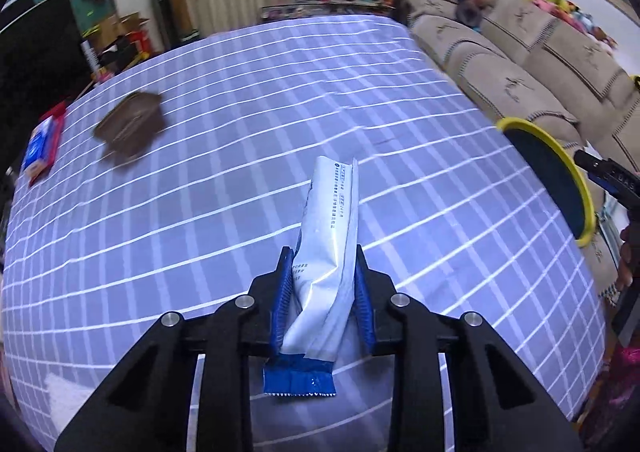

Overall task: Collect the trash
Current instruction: 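Grasp the white-and-blue snack wrapper with the left gripper, then carry the wrapper over the yellow bin and open the left gripper, then move the right gripper to the brown plastic tray and grasp its rim, then carry the brown tray over the yellow bin and open the right gripper, then lower the left gripper onto the white foam net and grasp it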

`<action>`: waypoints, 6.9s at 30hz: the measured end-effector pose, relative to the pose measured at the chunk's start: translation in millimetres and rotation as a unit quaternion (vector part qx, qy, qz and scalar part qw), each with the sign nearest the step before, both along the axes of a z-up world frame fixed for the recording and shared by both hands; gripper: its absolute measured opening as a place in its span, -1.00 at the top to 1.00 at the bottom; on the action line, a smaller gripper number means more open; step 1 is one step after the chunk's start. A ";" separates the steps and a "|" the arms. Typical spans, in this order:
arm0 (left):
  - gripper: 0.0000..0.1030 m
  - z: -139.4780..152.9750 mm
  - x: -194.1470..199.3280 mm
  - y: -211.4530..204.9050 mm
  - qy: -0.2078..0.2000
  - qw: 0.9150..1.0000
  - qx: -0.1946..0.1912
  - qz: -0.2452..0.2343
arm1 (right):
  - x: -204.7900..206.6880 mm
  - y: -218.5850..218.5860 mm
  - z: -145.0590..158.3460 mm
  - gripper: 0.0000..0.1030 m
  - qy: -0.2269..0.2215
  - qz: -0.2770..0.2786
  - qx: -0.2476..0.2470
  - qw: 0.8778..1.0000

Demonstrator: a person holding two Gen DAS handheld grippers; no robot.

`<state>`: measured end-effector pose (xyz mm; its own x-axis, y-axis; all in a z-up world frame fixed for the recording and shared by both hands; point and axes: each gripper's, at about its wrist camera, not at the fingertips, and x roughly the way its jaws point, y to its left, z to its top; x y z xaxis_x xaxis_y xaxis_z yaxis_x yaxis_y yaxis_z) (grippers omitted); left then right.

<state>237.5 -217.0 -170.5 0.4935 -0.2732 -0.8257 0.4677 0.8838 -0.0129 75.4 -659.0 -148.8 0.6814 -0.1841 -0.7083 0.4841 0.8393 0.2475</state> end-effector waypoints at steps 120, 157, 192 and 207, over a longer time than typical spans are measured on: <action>-0.84 40.6 70.5 251.3 -0.113 0.966 -0.122 0.198 | 180.6 232.8 75.6 0.88 0.006 0.286 -0.056 0.957; -0.84 60.7 -116.8 210.3 -0.080 0.993 -0.028 0.087 | 0.7 23.1 22.9 -0.08 -0.010 0.011 -0.025 1.000; -0.78 54.3 13.8 132.5 -0.056 0.998 -0.008 -0.024 | 4.0 30.5 24.4 -0.16 -0.036 0.037 0.009 0.999; -0.88 17.5 83.7 102.9 0.078 0.960 0.033 -0.268 | -2.9 33.7 36.4 -0.21 -0.036 0.036 -0.001 0.999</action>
